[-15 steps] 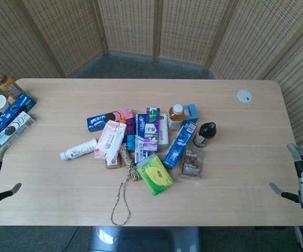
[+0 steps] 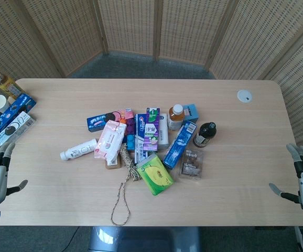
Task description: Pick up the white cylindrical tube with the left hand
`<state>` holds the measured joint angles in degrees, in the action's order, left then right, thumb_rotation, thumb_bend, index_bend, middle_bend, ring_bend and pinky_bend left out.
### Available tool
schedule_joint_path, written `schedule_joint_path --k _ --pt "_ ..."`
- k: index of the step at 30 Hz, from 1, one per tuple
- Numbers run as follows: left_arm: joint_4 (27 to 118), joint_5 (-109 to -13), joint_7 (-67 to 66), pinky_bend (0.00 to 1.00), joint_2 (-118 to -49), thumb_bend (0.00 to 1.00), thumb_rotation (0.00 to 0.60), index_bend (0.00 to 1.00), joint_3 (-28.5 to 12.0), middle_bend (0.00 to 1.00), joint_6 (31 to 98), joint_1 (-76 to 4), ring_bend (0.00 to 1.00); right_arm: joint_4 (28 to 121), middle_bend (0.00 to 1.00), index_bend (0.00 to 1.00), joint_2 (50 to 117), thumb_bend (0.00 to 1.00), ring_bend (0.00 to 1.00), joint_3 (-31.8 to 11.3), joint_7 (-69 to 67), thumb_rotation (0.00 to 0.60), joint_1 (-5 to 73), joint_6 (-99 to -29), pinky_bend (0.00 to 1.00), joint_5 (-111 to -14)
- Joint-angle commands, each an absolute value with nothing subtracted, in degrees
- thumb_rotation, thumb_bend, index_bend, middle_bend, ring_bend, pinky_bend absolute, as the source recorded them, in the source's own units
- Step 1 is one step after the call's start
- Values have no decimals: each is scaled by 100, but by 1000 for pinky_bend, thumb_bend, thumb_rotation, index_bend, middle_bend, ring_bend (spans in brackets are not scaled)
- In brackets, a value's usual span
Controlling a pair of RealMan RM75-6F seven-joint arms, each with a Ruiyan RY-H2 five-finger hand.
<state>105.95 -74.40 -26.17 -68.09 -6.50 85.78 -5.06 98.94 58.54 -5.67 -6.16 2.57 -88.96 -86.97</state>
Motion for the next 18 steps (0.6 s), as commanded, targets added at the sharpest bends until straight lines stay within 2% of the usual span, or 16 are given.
schedule_joint_path --k 1,9,18 --pt "10823 -6900 -3291 0 -6990 0 600 70 -871 0 8230 -853 0 9899 0 0 5858 0 0 -558 -614 600 263 -8886 0 -8709" --pt "10992 -5469 -5048 0 -7501 0 600 76 -1229 0 7597 -1850 0 9902 0 0 5842 0 0 -539 -669 600 263 -8877 0 -8737" --pt "10151 -4507 -6038 0 -8293 1 600 77 -1268 0 7415 -2691 0 9899 0 0 5831 0 0 -533 -729 600 277 -8845 0 -8735"
